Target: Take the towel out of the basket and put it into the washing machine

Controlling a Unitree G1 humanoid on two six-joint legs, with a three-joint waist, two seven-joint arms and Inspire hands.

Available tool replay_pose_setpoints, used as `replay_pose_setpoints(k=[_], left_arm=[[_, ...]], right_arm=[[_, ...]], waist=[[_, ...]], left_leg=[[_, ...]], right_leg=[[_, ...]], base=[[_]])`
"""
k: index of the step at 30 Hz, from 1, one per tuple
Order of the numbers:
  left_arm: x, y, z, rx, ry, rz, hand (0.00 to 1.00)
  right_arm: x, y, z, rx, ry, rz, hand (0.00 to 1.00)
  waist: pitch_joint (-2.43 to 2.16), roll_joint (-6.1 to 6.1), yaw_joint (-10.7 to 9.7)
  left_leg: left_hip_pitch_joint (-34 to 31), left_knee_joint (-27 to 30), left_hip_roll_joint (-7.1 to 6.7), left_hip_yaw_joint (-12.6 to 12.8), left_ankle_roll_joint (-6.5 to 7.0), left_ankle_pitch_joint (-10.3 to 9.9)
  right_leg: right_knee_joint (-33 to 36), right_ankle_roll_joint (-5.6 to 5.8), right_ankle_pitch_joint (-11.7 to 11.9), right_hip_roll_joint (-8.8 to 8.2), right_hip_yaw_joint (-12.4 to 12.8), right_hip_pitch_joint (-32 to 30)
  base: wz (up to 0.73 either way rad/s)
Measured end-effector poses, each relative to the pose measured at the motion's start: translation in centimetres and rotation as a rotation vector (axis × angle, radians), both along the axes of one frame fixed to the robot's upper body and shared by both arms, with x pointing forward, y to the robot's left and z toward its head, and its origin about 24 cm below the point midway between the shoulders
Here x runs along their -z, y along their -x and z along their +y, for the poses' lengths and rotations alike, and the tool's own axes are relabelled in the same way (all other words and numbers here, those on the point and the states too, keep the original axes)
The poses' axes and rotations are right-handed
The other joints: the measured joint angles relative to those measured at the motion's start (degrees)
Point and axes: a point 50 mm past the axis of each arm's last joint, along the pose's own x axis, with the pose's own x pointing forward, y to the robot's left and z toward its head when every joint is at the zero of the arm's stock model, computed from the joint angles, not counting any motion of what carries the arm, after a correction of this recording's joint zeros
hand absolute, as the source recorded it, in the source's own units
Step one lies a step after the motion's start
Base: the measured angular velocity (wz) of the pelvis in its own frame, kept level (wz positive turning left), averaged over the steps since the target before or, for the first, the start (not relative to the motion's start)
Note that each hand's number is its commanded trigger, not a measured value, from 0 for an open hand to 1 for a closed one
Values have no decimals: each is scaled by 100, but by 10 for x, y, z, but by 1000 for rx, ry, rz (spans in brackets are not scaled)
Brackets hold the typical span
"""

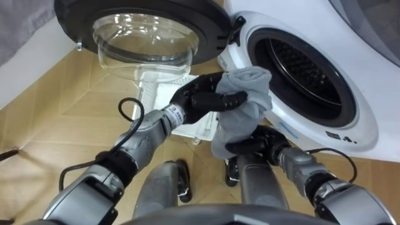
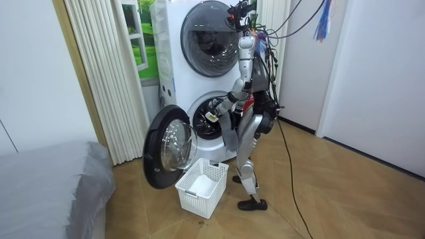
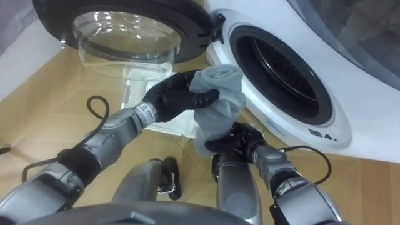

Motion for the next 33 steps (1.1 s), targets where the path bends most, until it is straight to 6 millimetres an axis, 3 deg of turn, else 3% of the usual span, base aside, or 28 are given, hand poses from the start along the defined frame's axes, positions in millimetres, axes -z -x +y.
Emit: replay_pose_setpoints(k=[6, 7, 8, 17, 22, 30, 33], left_arm=[[-3, -3, 2, -16, 13, -9, 100], [-3, -3, 2, -16, 14, -10, 11], [-4, -3, 2, -14, 16, -12, 0], [1, 4, 2, -20, 77, 21, 0], [4, 7, 6, -38, 104, 44, 0], [18, 13, 34, -184, -24, 85, 0], [27, 15, 46, -300, -76, 146, 0]], right_arm=[[-1, -2, 3, -2, -10, -8, 100], [-1, -2, 4, -3, -11, -10, 100], [-1, -2, 4, 2, -14, -13, 100], [0, 1, -1, 27, -13, 5, 100], [1, 3, -4, 48, 3, 17, 100], [3, 6, -9, 125, 16, 30, 100], [4, 8, -13, 186, 25, 43, 100]], waist=[[4, -5, 32], [5, -6, 29], [6, -7, 23], [26, -7, 44], [28, -10, 214], [24, 10, 475], [45, 58, 612]], left_leg=[[-3, -6, -4, -3, 0, 0], [-3, -8, -5, -3, 0, 0], [-1, -19, -5, -2, 0, 0], [16, -130, -1, 0, -5, 16], [19, -206, -12, 6, -5, 19], [17, -305, 1, -4, -20, 34], [27, -302, 0, -4, -20, 34]], right_leg=[[-19, 2, -1, -7, -4, 0], [-23, 3, -2, -7, -4, 0], [-35, 3, -2, -6, -4, 3], [-144, 18, 5, 0, -1, 22], [-234, 22, 14, 17, -14, 10], [-274, 21, 15, 10, -154, 6], [-268, 21, 16, 7, -182, 18]], base=[[1], [0], [0], [0], [0], [1], [0]])
